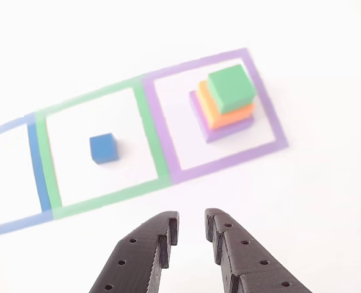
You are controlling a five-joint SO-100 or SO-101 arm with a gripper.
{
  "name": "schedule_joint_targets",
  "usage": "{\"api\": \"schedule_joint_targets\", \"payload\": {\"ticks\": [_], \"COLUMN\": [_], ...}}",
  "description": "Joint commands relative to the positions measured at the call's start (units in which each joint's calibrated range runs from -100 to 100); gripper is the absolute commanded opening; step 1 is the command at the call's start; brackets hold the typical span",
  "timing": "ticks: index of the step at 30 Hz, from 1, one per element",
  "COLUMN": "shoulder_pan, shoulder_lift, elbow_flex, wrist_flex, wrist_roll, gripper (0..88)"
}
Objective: Tower of hanoi
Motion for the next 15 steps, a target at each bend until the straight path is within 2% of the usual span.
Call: {"api": "schedule_joint_targets", "payload": {"ticks": [1,11,15], "shoulder_pan": [2.73,10.97,13.66], "shoulder_lift": [-1.55,-2.12,-2.20], "elbow_flex": [-5.01,-4.28,-0.28], "wrist_flex": [2.35,2.76,-0.89], "wrist_roll": [0.59,0.59,0.59], "gripper": [1.6,4.4,16.7]}}
